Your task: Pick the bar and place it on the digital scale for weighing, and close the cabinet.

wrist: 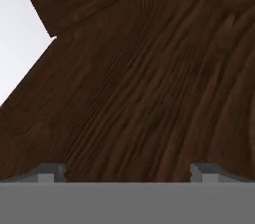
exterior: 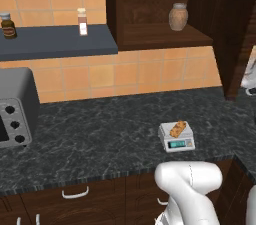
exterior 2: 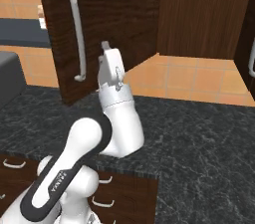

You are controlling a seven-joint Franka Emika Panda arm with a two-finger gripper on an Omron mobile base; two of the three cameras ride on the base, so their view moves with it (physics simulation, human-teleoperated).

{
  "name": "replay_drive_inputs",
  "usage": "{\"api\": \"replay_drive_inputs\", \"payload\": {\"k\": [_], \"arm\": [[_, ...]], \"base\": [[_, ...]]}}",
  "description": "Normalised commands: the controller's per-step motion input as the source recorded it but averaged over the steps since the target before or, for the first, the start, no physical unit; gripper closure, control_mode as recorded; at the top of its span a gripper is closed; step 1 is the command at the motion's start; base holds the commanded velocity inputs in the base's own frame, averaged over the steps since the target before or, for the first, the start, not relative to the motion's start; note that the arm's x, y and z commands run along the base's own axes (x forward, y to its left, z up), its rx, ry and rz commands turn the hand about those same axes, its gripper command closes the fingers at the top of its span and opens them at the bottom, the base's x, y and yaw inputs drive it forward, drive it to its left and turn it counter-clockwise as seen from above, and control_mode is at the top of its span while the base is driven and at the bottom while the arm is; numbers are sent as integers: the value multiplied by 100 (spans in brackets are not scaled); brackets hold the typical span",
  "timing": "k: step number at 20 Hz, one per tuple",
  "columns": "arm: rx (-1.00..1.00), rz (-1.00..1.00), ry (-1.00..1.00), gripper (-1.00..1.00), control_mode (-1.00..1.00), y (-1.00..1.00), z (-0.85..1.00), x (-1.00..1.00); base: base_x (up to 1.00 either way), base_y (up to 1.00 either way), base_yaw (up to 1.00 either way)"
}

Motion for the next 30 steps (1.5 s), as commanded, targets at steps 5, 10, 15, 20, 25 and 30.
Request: {"api": "replay_drive_inputs", "payload": {"k": [5,10,15,20,25,30], "arm": [[1,-6,15,-100,-100,72,0,100],[11,-12,27,-100,-100,11,0,100],[9,-12,11,-100,-100,0,0,100],[8,-3,0,-100,-100,2,-15,95],[10,0,0,-100,-100,0,-21,98],[3,0,6,-100,-100,0,-1,98]], "base": [[0,0,0],[0,0,0],[0,0,0],[0,0,0],[0,0,0],[0,0,0]]}}
